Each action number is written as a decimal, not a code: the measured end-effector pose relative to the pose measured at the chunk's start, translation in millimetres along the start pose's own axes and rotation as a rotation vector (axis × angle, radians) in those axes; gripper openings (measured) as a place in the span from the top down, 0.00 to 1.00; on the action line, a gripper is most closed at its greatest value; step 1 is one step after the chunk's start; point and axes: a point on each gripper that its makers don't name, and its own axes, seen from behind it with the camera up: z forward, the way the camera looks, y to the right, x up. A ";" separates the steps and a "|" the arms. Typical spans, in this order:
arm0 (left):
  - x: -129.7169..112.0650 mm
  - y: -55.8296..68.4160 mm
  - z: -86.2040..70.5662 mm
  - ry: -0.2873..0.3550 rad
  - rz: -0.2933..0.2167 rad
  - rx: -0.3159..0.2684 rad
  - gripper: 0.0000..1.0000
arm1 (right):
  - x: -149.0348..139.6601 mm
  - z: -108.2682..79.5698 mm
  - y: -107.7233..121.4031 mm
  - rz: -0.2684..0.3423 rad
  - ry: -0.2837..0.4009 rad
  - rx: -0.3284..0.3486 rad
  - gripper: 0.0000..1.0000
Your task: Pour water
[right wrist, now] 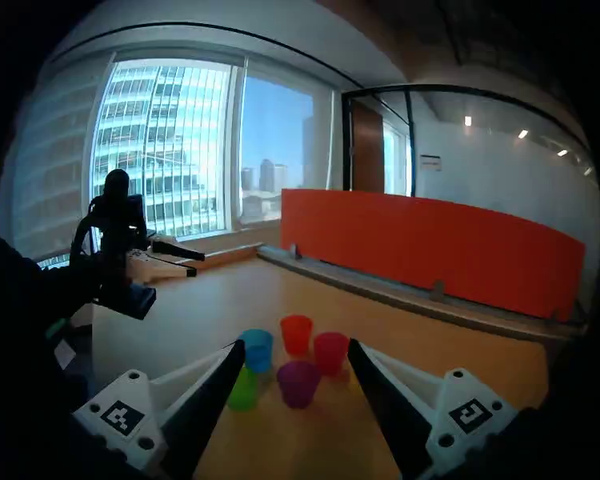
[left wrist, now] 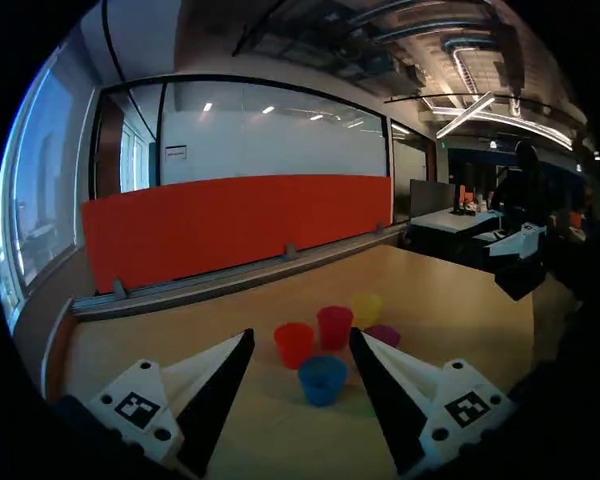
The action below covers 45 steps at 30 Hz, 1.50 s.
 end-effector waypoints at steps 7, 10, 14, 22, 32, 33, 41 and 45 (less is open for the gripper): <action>-16.9 2.2 5.1 -0.027 0.003 -0.010 0.12 | -17.4 2.3 -6.8 -0.009 -0.034 0.017 0.01; -22.9 3.8 6.6 -0.037 0.008 -0.017 0.12 | -23.2 2.5 -9.0 -0.010 -0.044 0.024 0.01; -31.8 6.1 9.4 -0.052 0.014 -0.024 0.12 | -29.6 2.9 -11.2 -0.011 -0.056 0.033 0.01; -49.3 9.0 17.8 -0.090 0.019 -0.042 0.12 | -38.5 7.2 -16.6 -0.021 -0.077 0.056 0.01; -67.7 13.8 31.2 -0.129 0.022 -0.073 0.12 | -48.1 18.0 -21.6 -0.022 -0.099 0.080 0.01; -69.7 14.1 32.6 -0.133 0.022 -0.076 0.12 | -49.1 19.2 -21.6 -0.023 -0.102 0.082 0.01; -90.4 16.7 44.5 -0.179 0.029 -0.103 0.12 | -54.2 31.4 -24.4 -0.027 -0.115 0.096 0.01; -101.0 16.6 51.2 -0.202 0.036 -0.112 0.12 | -55.4 38.1 -26.9 -0.031 -0.119 0.104 0.01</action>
